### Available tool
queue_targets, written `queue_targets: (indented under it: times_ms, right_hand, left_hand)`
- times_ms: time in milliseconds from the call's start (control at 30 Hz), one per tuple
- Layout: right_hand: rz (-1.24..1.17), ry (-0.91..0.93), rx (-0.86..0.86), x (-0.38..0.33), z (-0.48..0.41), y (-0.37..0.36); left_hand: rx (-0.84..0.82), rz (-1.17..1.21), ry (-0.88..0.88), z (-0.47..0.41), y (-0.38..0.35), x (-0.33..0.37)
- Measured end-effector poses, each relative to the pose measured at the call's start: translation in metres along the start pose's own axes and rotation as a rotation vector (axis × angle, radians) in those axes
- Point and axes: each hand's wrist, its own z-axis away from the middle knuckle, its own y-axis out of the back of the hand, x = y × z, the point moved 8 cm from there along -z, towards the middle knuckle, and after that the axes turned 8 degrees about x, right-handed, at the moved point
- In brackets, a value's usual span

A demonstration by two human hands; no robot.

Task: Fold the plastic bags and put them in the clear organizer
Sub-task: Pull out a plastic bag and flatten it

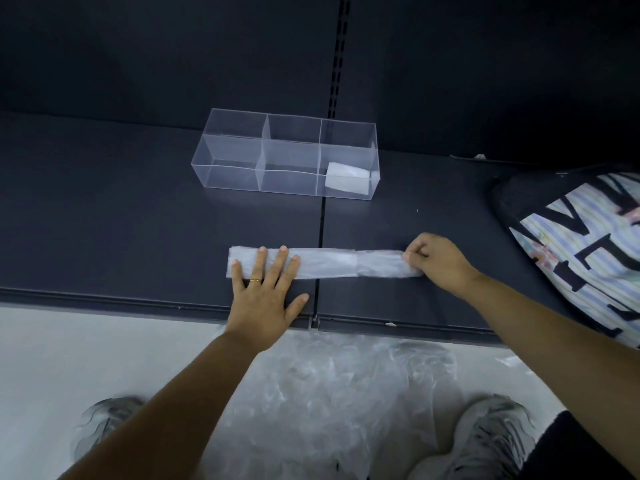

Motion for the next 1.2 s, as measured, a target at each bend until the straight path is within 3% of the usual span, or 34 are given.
queue_targets:
  times_ms: [133, 267, 367, 433, 533, 667, 733, 900, 1067, 1200]
  right_hand:
    - [-0.242, -0.181, -0.186, -0.002, 0.044, -0.008]
    - [-0.356, -0.308, -0.381, -0.025, 0.082, -0.014]
    - [-0.42, -0.308, -0.505, -0.055, 0.096, -0.014]
    - [-0.372, -0.199, -0.492, -0.074, 0.09, -0.009]
    - [-0.278, -0.015, -0.353, -0.09, 0.066, 0.002]
    - [-0.457, -0.054, -0.633, -0.092, 0.069, -0.051]
    - [-0.453, -0.07, -0.689, -0.087, 0.075, -0.08]
    - [-0.269, -0.028, -0.518, -0.064, 0.066, -0.104]
    - [-0.225, -0.075, -0.347, -0.053, 0.055, -0.106]
    - [-0.245, -0.124, -0.285, -0.046, 0.051, -0.108]
  left_hand:
    - [0.085, 0.111, -0.109, 0.004, 0.023, 0.015]
    - [0.098, 0.457, -0.213, 0.018, 0.039, 0.094]
    - [0.228, 0.905, 0.014, 0.021, 0.063, 0.119]
    - [0.249, 1.224, 0.247, 0.021, 0.071, 0.111]
    - [0.126, 1.655, 0.526, 0.022, 0.068, 0.091]
    - [-0.093, 1.898, 0.702, 0.021, 0.048, 0.064]
    - [-0.142, 2.016, 0.726, 0.017, 0.041, 0.056]
    - [-0.143, 2.056, 0.891, 0.009, 0.015, 0.025]
    - [0.019, 1.682, 1.142, -0.002, -0.005, -0.028]
    - [0.22, 1.449, 1.037, -0.022, 0.011, -0.061]
